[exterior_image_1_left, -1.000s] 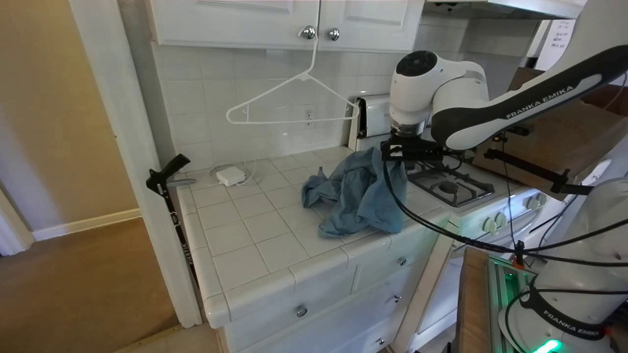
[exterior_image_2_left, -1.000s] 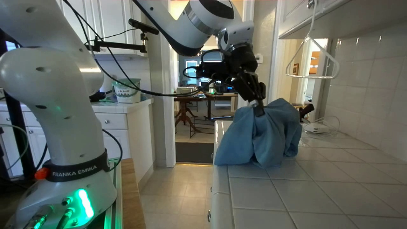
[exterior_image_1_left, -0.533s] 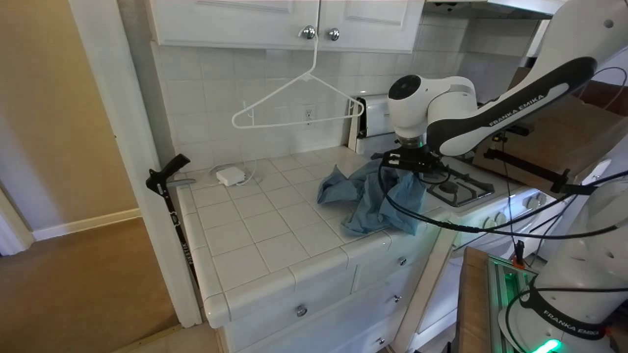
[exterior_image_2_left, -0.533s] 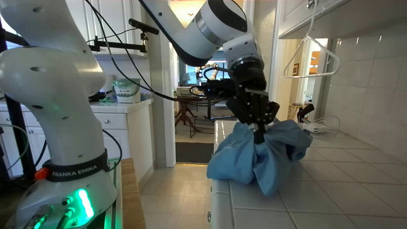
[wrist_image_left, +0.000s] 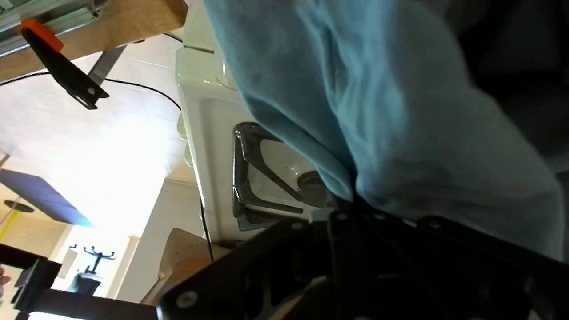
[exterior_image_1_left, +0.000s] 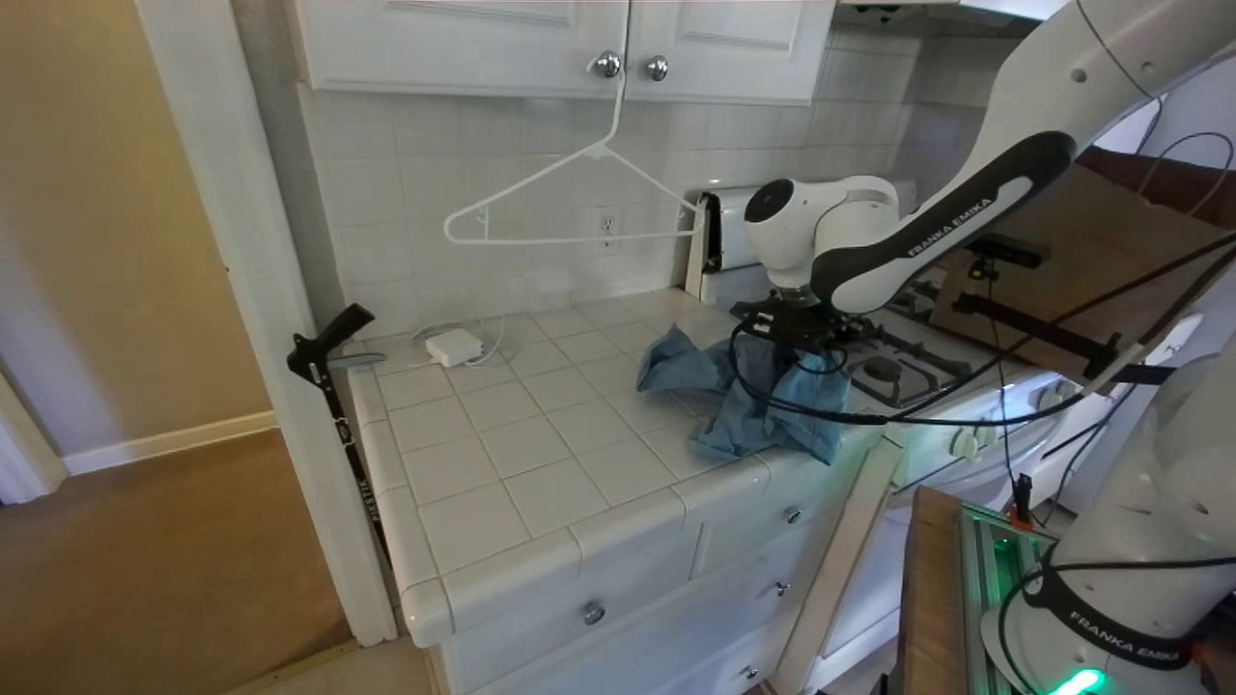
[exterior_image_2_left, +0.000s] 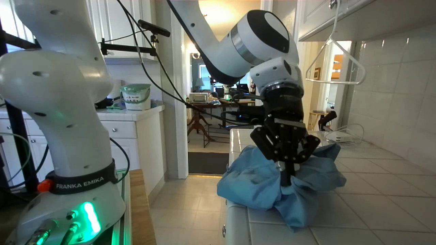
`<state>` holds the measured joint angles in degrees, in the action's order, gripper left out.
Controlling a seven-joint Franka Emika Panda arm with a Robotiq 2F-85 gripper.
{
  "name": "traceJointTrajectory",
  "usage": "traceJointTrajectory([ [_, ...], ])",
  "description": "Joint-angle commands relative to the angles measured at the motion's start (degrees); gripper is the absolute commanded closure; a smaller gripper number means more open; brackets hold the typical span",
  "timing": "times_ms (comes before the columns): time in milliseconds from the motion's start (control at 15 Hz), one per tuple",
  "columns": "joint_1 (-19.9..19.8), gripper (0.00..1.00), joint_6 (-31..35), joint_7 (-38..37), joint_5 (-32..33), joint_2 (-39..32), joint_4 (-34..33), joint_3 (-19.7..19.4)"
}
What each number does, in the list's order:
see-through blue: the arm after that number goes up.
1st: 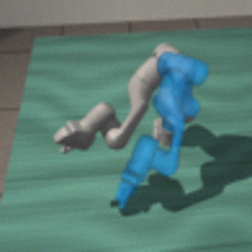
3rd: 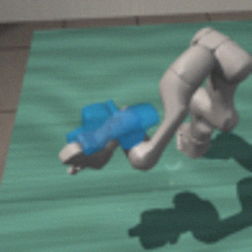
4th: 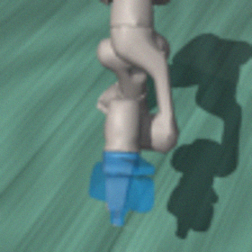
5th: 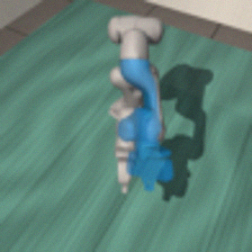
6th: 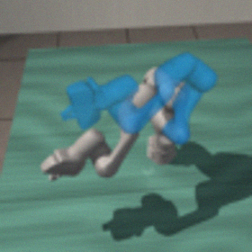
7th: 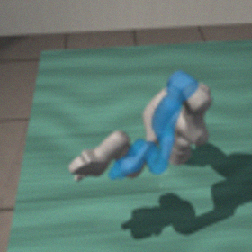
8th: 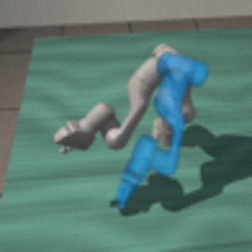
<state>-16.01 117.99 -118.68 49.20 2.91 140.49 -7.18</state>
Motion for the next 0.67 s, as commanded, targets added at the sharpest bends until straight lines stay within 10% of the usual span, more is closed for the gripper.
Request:
traceJointTrajectory([
  [0, 1.71, 0.71, -1.65, -1.04, 0.69, -5.00, -4.47, -1.68],
  [600, 9.86, 0.09, -10.16, 7.98, -2.67, 1.25, -9.95, 2.75],
])
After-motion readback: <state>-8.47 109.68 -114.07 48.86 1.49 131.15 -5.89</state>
